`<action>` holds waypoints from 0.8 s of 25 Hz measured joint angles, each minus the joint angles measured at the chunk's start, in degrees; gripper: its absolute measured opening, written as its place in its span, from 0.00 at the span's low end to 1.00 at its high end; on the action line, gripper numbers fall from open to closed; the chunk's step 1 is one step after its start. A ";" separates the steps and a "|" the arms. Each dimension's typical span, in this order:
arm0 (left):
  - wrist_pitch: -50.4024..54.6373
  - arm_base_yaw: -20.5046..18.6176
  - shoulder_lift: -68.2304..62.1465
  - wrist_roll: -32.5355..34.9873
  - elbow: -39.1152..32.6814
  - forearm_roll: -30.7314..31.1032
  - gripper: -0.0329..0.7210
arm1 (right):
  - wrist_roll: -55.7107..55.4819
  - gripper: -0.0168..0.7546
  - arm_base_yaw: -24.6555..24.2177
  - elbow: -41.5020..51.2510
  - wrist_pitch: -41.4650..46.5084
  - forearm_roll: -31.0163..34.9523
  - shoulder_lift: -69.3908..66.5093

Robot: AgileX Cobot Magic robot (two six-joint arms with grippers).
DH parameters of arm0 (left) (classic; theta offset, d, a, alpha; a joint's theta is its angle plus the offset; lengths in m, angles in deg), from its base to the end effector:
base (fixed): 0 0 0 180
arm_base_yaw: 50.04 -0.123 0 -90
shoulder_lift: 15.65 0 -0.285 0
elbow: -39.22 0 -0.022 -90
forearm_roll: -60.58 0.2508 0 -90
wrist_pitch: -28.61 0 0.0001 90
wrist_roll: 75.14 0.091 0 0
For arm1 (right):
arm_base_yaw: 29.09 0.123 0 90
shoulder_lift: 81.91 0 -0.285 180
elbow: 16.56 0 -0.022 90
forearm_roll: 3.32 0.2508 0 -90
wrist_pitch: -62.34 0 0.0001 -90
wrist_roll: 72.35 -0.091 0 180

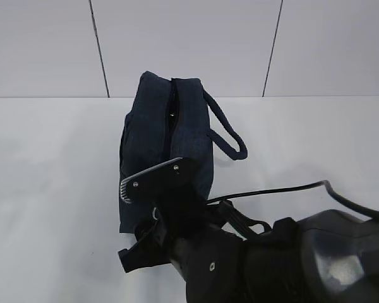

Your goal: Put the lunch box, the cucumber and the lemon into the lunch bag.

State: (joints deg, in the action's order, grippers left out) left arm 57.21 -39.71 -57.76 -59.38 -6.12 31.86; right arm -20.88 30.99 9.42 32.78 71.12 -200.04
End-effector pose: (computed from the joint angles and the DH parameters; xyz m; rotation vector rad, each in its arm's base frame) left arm 0.1139 -0.0421 0.3126 0.1599 1.9831 -0.4585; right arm 0.2147 0.2865 0.1269 -0.5353 2.1893 0.1640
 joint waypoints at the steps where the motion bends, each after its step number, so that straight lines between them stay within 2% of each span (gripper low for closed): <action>1: 0.00 0.00 0.00 0.00 0.00 0.00 0.51 | -1.00 0.63 0.00 0.00 0.10 0.24 0.00; 11: 0.00 0.00 0.00 0.00 0.00 -0.26 0.51 | -12.07 0.63 0.00 0.00 0.61 0.95 -0.08; 17: 0.00 0.00 0.00 0.00 0.00 -0.26 0.51 | -14.70 0.63 0.00 -0.41 1.20 1.16 -0.67; 20: 0.00 0.00 0.00 0.00 0.00 -0.26 0.51 | -14.97 0.58 0.00 -1.47 1.20 1.16 -0.67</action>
State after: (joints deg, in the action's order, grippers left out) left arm 57.21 -39.71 -57.76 -59.38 -6.12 31.60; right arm -35.85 30.99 7.95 33.98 72.28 -200.71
